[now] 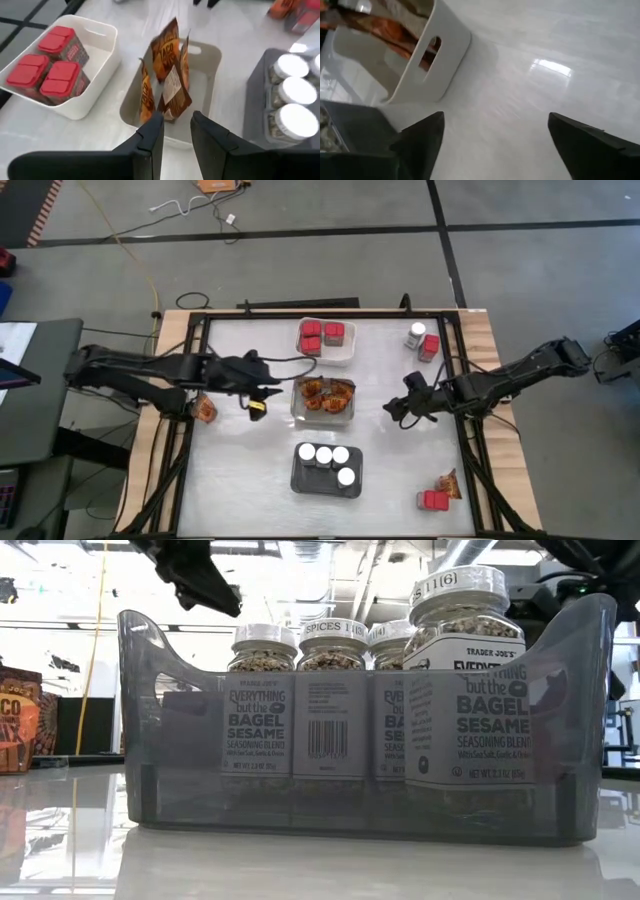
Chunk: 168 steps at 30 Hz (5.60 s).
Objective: Sort spices by type
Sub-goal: Put the red seasoning can into the white bin
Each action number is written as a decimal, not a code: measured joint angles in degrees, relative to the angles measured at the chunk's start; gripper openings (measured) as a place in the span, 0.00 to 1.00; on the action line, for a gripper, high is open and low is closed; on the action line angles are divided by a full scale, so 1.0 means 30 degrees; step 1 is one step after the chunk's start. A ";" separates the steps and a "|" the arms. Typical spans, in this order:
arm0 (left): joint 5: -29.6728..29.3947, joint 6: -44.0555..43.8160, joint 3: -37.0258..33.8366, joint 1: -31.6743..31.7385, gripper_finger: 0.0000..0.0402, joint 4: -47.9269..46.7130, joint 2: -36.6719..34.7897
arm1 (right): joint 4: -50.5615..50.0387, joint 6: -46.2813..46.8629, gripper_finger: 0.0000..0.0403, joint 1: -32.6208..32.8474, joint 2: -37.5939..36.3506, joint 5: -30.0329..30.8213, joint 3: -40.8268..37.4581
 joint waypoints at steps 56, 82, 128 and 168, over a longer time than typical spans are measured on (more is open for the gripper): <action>0.1888 -0.2504 -0.8685 -0.1982 0.22 0.2840 -1.1379 | -1.4659 0.9925 0.94 0.9810 1.1979 -0.7788 1.7770; 0.2259 -0.3517 -0.8685 -0.1982 0.22 0.2840 -1.1385 | -1.3437 -0.4515 0.94 1.2410 1.6111 -0.9706 1.6782; 0.1443 -0.1498 -0.8685 -0.1894 0.22 0.3678 -1.1379 | -0.5757 -1.1975 0.58 0.0131 0.7171 0.5448 1.4615; -0.0378 -0.4005 -0.8685 -0.0109 0.22 0.4107 -1.1379 | -0.8377 -3.3043 0.58 -1.1892 2.0115 -0.4323 2.2658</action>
